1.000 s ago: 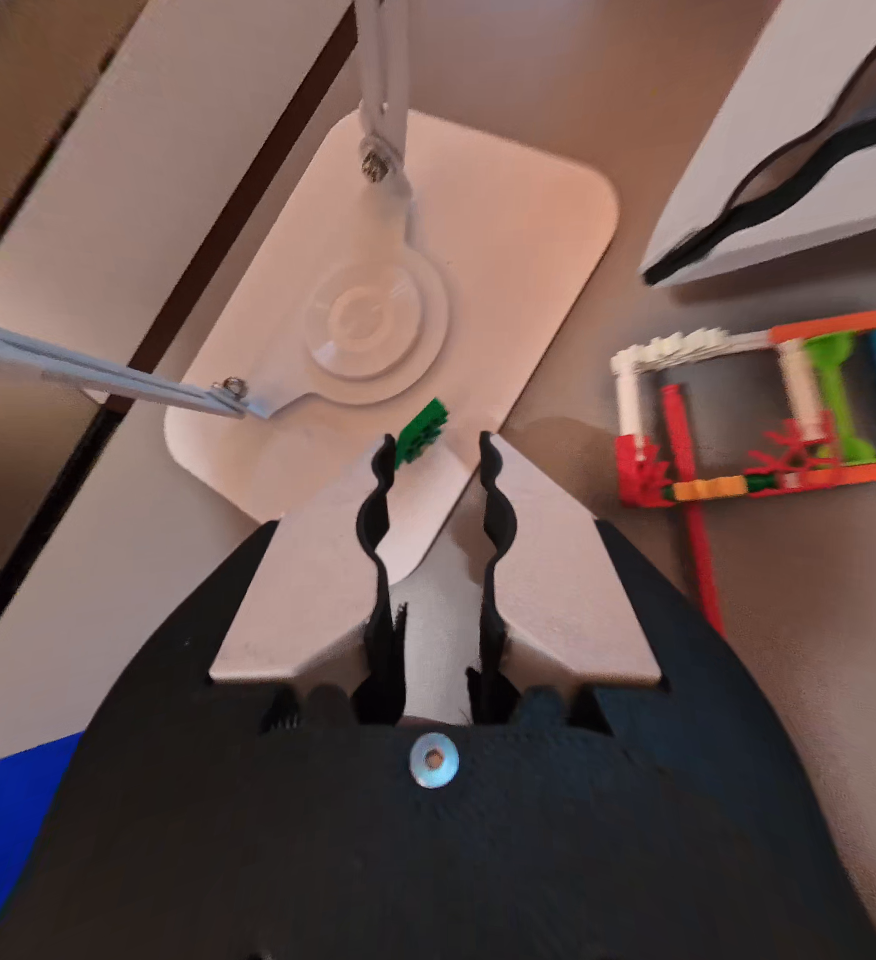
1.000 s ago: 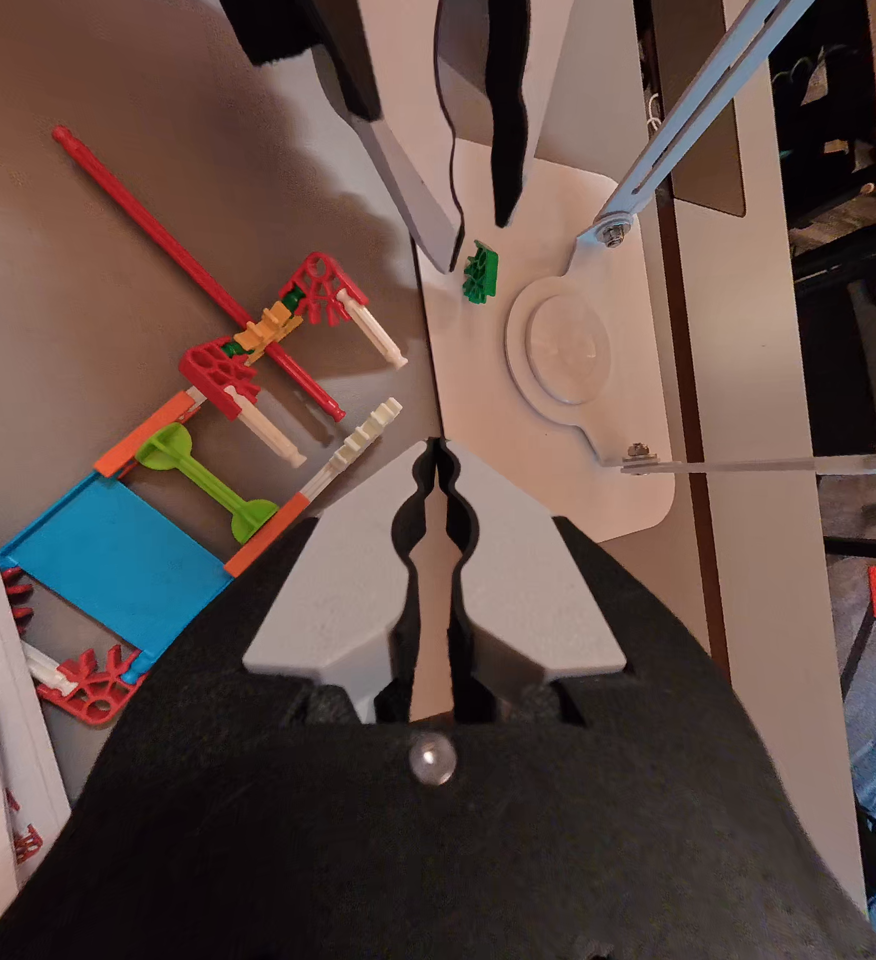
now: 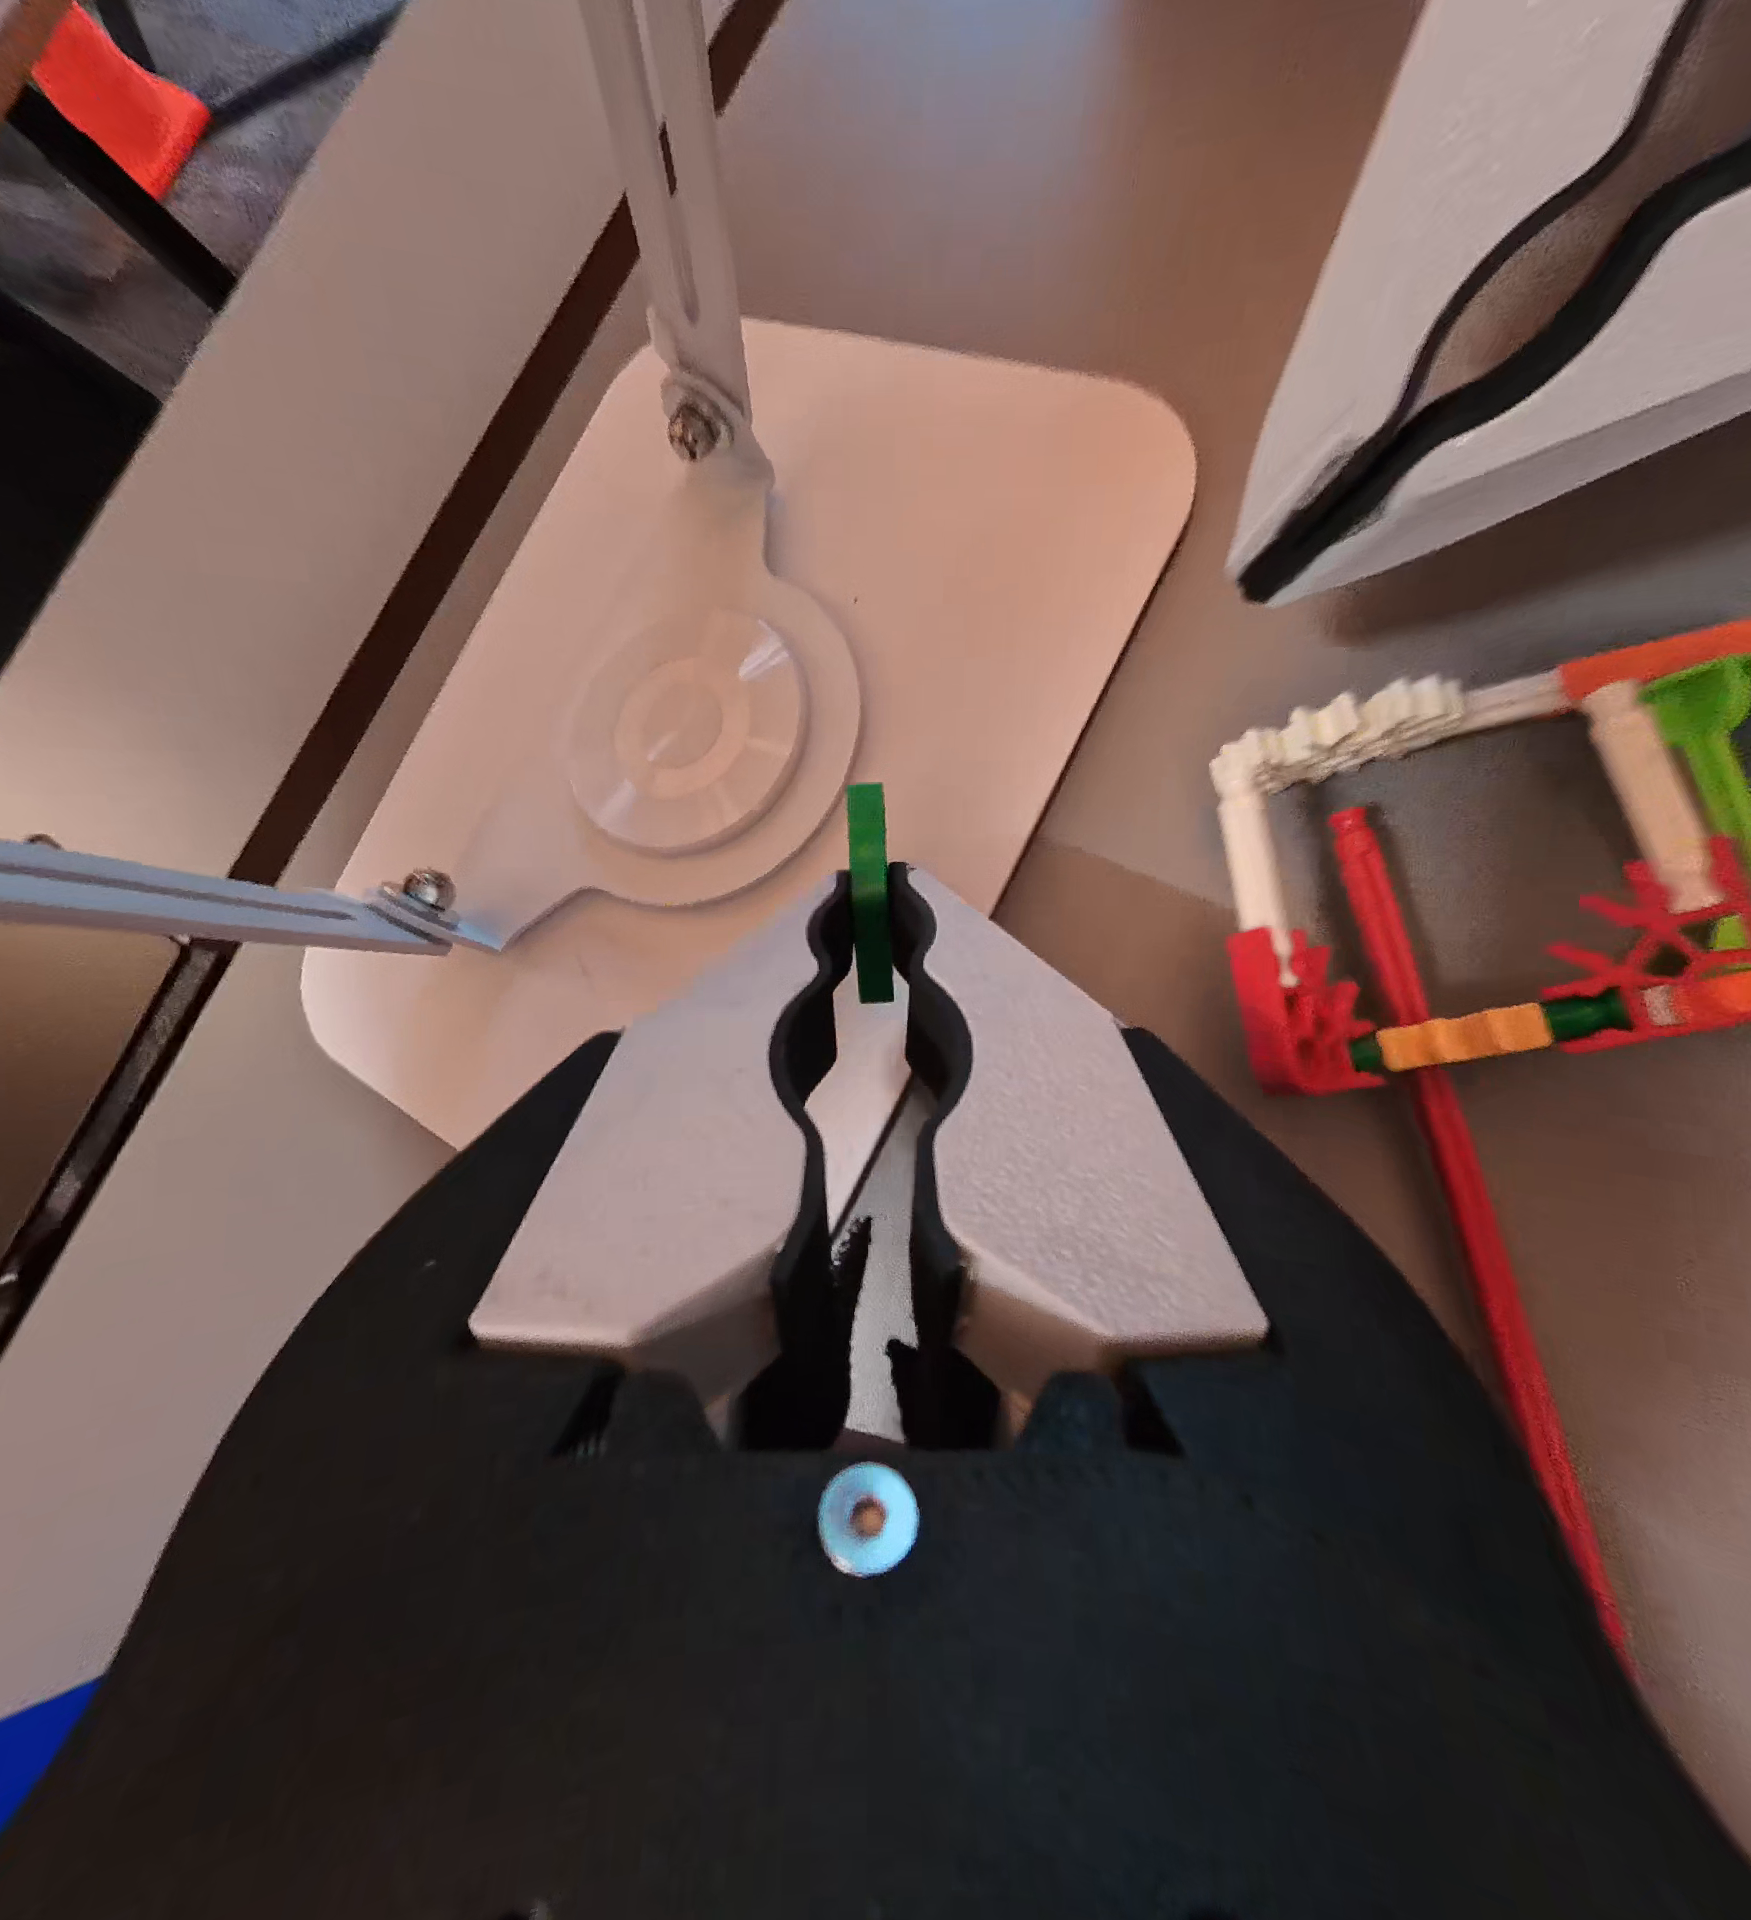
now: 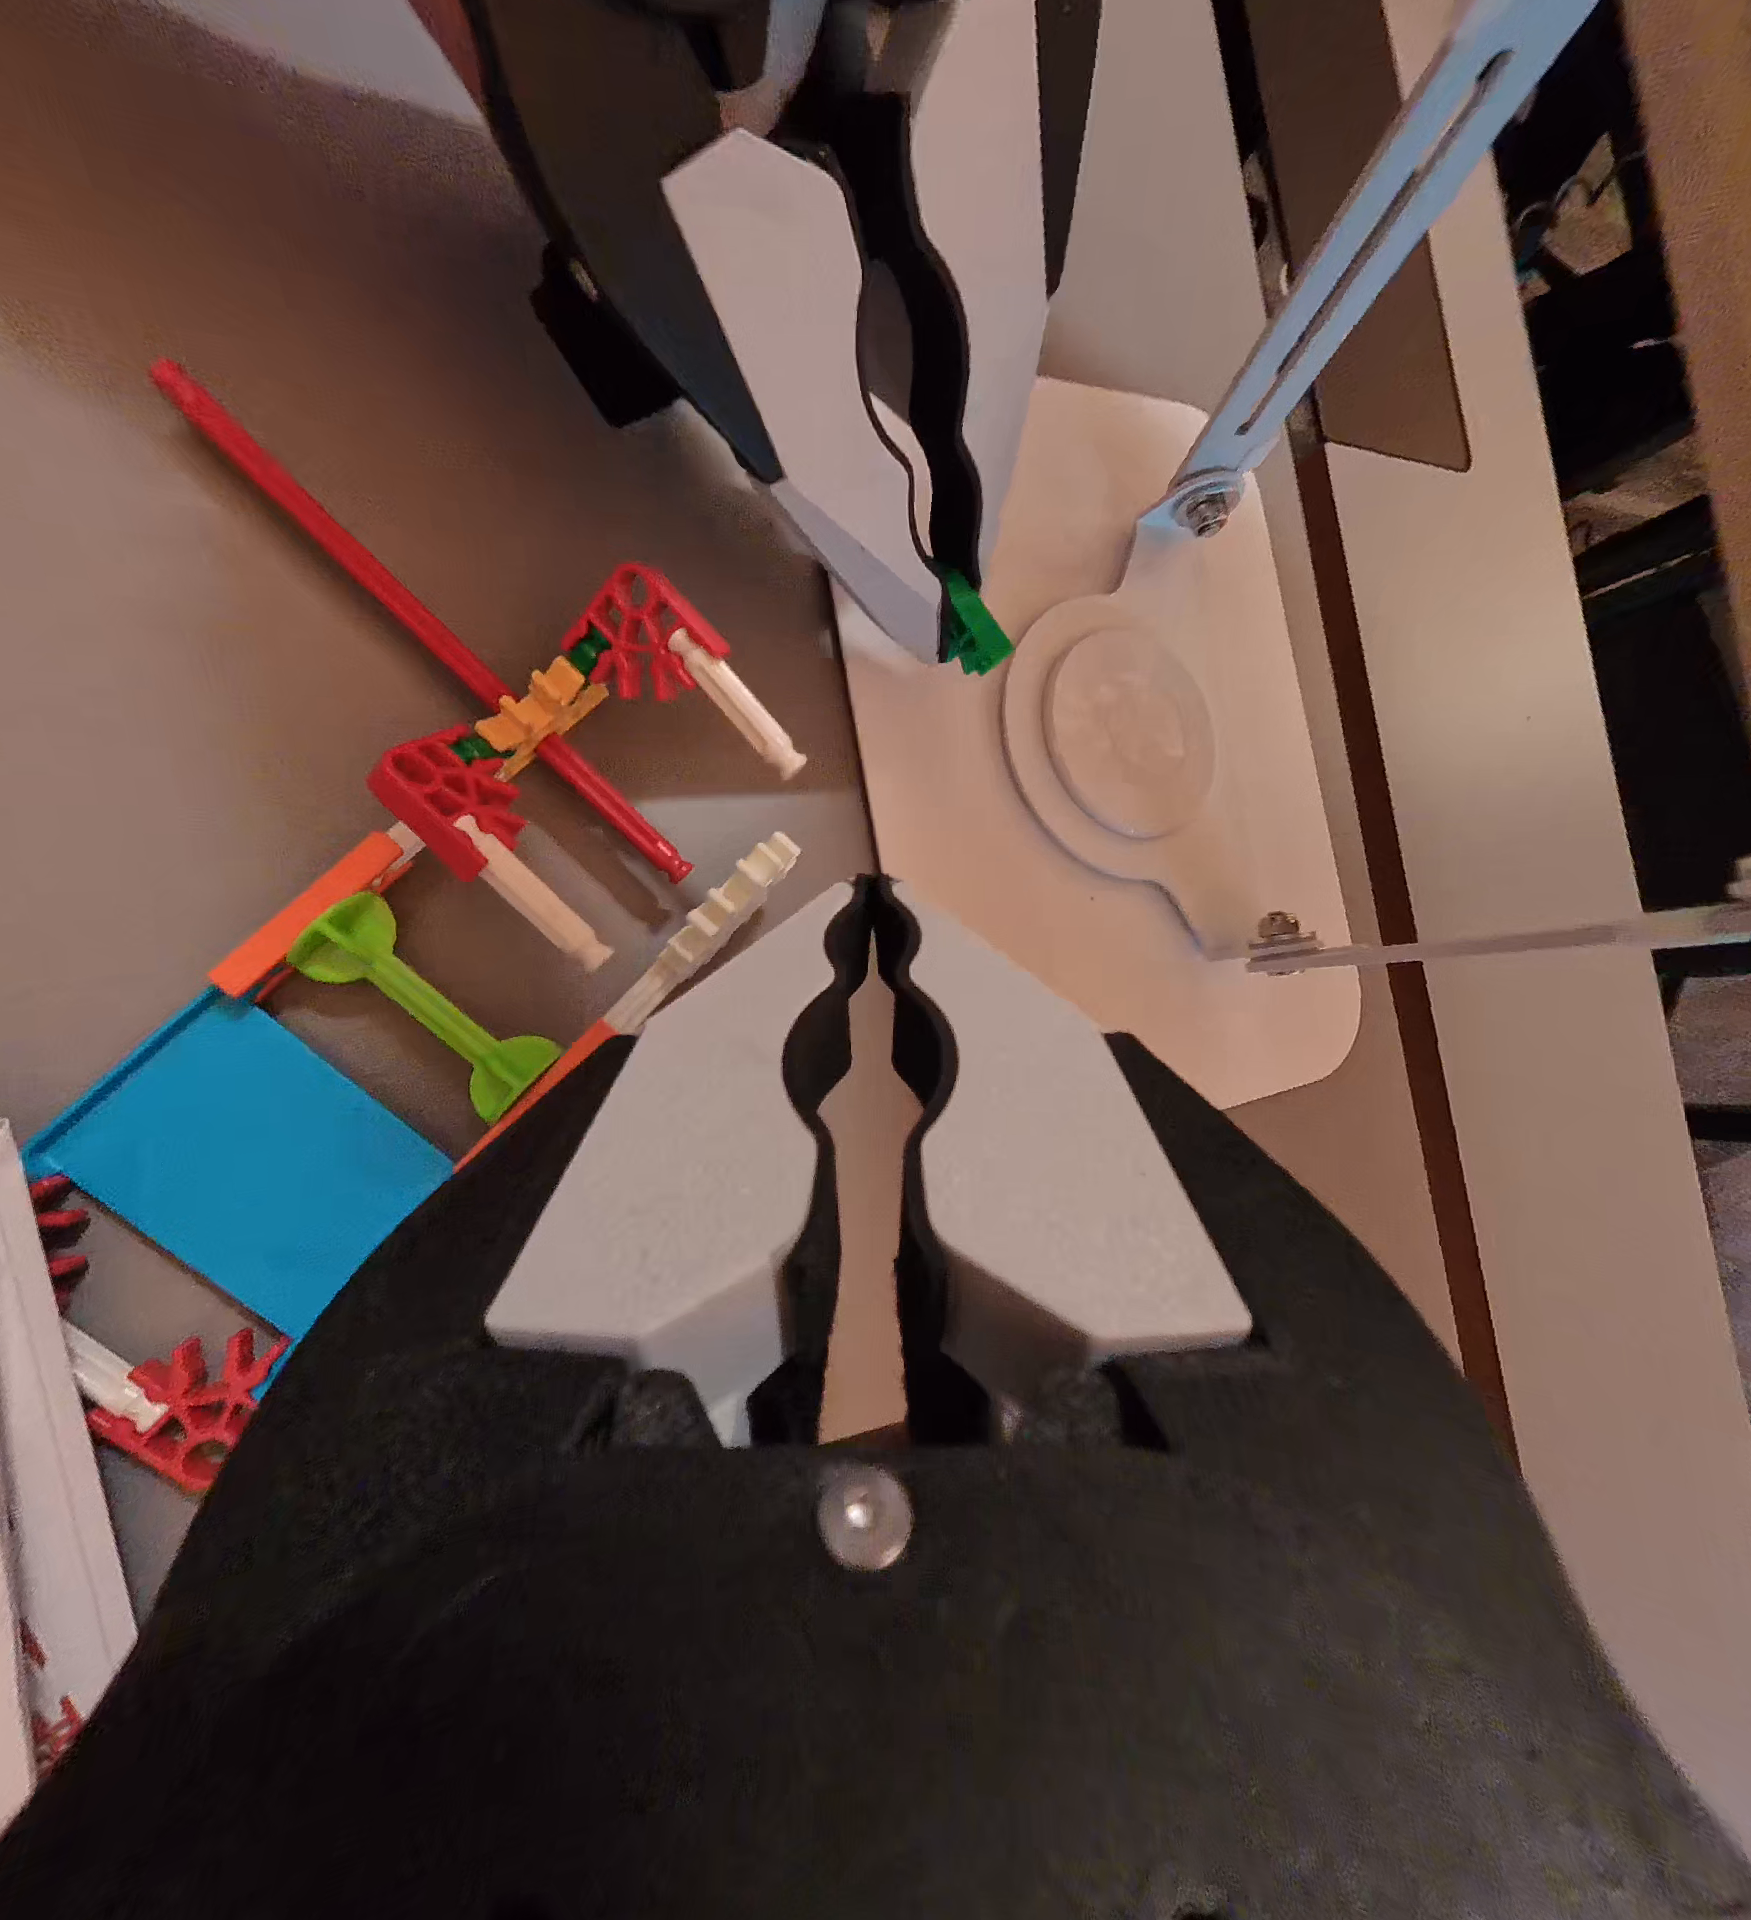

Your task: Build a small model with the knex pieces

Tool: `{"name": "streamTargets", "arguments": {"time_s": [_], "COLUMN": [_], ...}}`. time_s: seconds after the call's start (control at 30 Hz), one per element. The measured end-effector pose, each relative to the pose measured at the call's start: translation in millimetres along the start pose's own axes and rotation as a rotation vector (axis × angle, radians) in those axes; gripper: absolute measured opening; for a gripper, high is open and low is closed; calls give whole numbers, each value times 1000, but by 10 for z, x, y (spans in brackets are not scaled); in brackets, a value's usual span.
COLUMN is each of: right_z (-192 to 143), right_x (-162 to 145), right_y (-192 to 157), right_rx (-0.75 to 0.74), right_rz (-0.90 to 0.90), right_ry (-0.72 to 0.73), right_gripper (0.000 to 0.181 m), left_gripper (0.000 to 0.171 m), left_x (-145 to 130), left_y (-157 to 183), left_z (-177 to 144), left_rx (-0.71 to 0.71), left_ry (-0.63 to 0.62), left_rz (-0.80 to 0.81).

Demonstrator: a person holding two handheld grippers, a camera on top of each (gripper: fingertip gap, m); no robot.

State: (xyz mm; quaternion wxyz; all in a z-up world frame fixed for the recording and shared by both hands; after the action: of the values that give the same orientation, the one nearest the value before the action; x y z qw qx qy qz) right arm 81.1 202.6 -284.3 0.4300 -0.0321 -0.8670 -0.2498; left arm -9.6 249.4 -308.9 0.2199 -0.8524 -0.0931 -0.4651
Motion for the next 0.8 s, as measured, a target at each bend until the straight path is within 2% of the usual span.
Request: {"name": "streamTargets", "arguments": {"time_s": [0.1,0.37,0.8], "right_z": [-27,-107,-114], "right_x": [91,327,346], "right_y": [42,48,-66], "right_rx": [-26,-35,36], "right_rz": [18,12,-12], "right_ry": [60,206,191], "right_gripper": [1,20,17], "left_gripper": [4,4,3], "left_x": [159,467,533], "left_y": [46,296,462], "left_z": [-66,-168,-230], "left_rx": [-9,-84,-127], "left_ry": [31,93,82], "left_rz": [21,108,253]}}
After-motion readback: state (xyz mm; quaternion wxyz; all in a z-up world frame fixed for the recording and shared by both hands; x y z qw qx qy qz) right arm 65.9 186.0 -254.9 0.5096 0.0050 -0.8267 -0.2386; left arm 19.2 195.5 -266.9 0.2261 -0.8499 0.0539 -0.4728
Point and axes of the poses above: each gripper's, where its closed fingertips meet, z out along the fingers, x out of its top, y = z × x across the jaws, the point moved 4 cm from there along -z, back along the fingers, and after that the axes turned 15 degrees about y, right-handed, at the moved point
